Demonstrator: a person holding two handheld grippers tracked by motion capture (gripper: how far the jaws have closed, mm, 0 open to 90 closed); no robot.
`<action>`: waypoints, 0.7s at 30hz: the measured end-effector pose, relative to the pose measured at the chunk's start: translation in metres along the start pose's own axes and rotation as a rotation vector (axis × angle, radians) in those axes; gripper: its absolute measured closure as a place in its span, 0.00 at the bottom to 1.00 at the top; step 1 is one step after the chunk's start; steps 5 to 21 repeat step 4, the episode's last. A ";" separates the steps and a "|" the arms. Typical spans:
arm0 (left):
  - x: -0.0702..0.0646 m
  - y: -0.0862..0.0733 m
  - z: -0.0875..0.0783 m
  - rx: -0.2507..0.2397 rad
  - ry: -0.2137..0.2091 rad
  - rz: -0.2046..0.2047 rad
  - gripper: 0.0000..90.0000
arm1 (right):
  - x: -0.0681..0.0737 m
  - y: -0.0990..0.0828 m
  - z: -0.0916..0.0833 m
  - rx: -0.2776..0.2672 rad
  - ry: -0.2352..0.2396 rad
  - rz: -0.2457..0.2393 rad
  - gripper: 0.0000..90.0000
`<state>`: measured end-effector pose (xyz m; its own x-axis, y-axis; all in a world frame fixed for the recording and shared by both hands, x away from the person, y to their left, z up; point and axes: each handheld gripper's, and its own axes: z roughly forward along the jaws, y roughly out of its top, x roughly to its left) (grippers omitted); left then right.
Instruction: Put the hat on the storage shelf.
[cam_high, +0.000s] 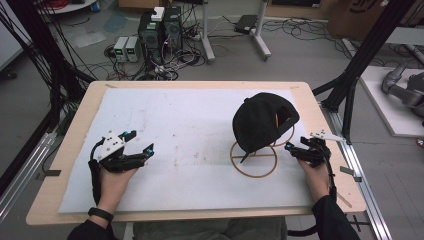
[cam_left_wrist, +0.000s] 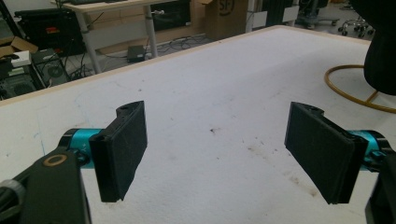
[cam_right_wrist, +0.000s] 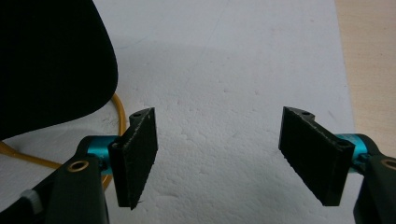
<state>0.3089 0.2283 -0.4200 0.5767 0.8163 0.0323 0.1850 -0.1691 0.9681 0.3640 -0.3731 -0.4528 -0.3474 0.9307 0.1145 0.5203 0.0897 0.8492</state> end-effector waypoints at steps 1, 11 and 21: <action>0.000 0.000 0.000 0.001 0.001 -0.001 0.24 | 0.000 0.000 0.000 0.000 -0.001 -0.001 0.31; 0.001 -0.001 -0.001 0.004 0.004 0.001 0.24 | -0.001 0.000 0.000 -0.001 0.000 0.002 0.31; 0.001 -0.001 -0.001 0.004 0.004 0.001 0.24 | -0.001 0.000 0.000 -0.001 0.000 0.002 0.31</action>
